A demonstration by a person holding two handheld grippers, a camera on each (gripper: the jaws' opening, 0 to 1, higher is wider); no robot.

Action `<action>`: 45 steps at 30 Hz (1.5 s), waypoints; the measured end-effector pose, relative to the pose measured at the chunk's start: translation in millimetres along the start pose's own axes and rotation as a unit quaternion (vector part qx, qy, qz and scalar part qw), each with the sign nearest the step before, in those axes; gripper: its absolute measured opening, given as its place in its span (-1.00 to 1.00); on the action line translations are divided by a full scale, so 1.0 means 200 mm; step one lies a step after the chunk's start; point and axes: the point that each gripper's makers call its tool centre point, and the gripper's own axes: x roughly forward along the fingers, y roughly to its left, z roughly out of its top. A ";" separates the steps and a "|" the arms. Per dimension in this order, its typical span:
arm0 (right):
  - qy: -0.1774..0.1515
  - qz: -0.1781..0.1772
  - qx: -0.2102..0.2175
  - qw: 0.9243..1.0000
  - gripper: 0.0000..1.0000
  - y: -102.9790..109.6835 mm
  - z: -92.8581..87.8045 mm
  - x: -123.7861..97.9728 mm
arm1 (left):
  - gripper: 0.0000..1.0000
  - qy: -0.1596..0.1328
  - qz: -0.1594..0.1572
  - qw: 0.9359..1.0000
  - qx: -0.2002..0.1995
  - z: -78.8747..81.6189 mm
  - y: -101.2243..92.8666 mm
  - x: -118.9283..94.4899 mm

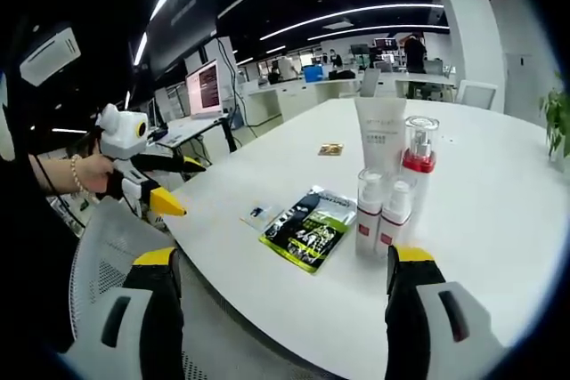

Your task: Arrange the skincare products in the storage area until every visible bottle or jar stands upright without overlapping.

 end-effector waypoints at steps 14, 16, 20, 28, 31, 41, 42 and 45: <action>-0.003 -0.007 0.002 1.000 0.91 -0.01 0.00 -0.01 | 0.89 0.019 -0.025 0.998 0.059 0.11 0.02 0.06; -0.004 -0.009 0.002 1.000 0.91 -0.01 0.00 -0.01 | 0.91 0.018 -0.029 0.997 0.065 0.14 0.02 0.08; -0.006 -0.012 0.004 1.000 0.91 -0.02 0.01 -0.01 | 0.87 0.029 -0.031 0.996 0.078 0.18 0.04 0.11; -0.005 -0.016 0.006 1.000 0.90 -0.03 0.01 0.00 | 0.85 0.041 -0.051 0.994 0.084 0.27 0.09 0.20; -0.004 -0.017 0.005 1.000 0.91 -0.03 0.01 0.00 | 0.84 0.054 -0.051 0.992 0.098 0.29 0.14 0.24; 0.001 -0.022 0.013 1.000 0.91 -0.06 0.00 0.00 | 0.83 0.083 -0.067 0.984 0.141 0.42 0.23 0.43; 0.002 -0.023 0.014 1.000 0.91 -0.06 0.00 0.00 | 0.83 0.085 -0.069 0.984 0.143 0.43 0.24 0.45; 0.004 -0.026 0.016 1.000 0.91 -0.06 -0.01 0.00 | 0.82 0.096 -0.071 0.980 0.160 0.44 0.27 0.49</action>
